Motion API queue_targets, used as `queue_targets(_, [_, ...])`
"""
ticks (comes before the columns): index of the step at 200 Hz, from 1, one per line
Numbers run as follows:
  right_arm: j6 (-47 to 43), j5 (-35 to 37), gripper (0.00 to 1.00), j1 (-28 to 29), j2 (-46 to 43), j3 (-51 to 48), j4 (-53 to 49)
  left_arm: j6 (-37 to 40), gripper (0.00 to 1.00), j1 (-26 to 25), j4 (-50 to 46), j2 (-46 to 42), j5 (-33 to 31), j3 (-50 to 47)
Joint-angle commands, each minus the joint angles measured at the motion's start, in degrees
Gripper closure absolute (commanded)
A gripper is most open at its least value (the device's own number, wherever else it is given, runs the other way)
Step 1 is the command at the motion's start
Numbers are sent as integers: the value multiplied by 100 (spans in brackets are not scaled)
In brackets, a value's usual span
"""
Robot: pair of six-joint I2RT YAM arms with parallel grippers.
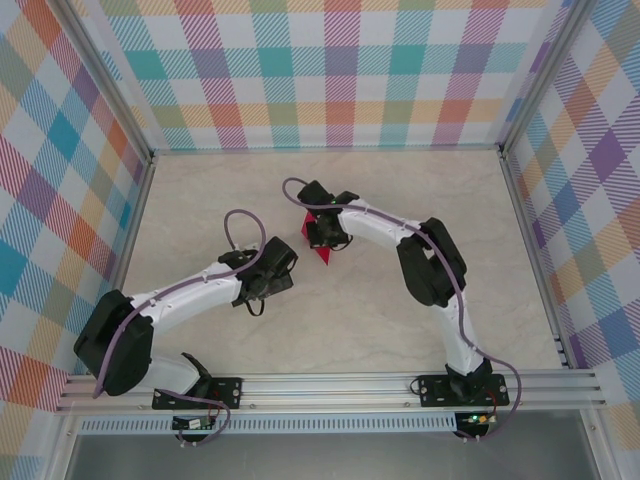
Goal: Fold a paper plane with a square sheet of paper (pick it up from the middle)
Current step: Move the paper plane to the center of the table.
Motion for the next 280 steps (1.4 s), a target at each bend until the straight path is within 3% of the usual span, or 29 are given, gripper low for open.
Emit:
queue_targets(1, [16, 99, 88, -95, 292, 496, -363, -67, 0, 59, -276, -139, -179, 11])
queue_targets(126, [190, 96, 84, -122, 977, 760, -550, -102, 0, 78, -287, -208, -172, -54])
queue_targets(160, [186, 151, 81, -122, 618, 930, -658, -69, 0, 94, -357, -246, -226, 24])
queue_targets(217, [206, 415, 57, -122, -722, 1346, -949, 365, 0, 381, -770, -373, -801, 665])
queue_targets(232, [210, 621, 50, -122, -1291, 944, -756, 635, 0, 591, -862, -449, -1051, 865])
queue_targets(280, [-292, 2278, 9, -323, -3405, -1108, 290, 1949, 0, 1521, -641, -702, -1726, 1169])
